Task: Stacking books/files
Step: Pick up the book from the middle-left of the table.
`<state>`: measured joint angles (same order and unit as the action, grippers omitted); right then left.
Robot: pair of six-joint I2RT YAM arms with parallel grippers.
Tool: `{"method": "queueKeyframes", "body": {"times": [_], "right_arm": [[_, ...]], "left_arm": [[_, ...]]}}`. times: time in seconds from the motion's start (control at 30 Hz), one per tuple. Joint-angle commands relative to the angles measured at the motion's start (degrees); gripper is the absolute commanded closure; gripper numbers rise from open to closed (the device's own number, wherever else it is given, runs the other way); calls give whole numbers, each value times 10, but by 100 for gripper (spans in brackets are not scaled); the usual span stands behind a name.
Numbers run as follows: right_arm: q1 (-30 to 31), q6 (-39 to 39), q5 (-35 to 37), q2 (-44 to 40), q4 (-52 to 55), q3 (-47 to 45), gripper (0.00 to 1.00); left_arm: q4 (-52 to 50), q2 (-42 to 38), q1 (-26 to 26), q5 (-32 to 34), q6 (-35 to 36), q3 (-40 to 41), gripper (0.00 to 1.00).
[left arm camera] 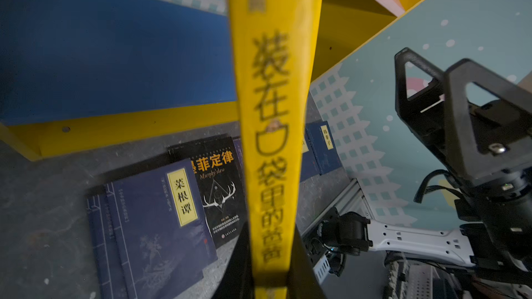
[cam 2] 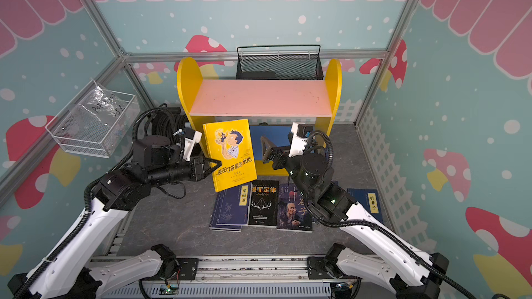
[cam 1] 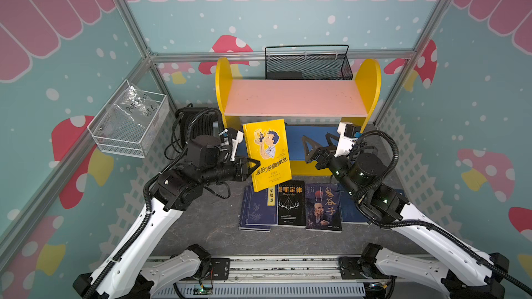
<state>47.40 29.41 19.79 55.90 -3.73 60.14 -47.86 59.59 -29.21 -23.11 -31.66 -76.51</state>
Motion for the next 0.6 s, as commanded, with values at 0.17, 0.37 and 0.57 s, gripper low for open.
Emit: {"method": "queueKeyframes", "body": {"times": [0.17, 0.37, 0.57], "right_arm": [[-53, 37, -141, -24, -10, -71, 1], [-120, 84, -335, -29, -80, -137, 0], [-182, 232, -499, -5, -339, -272, 1]], "left_arm": [[175, -21, 96, -211, -116, 98, 100], [236, 19, 146, -296, -141, 108, 100], [235, 55, 160, -355, -112, 104, 100]]}}
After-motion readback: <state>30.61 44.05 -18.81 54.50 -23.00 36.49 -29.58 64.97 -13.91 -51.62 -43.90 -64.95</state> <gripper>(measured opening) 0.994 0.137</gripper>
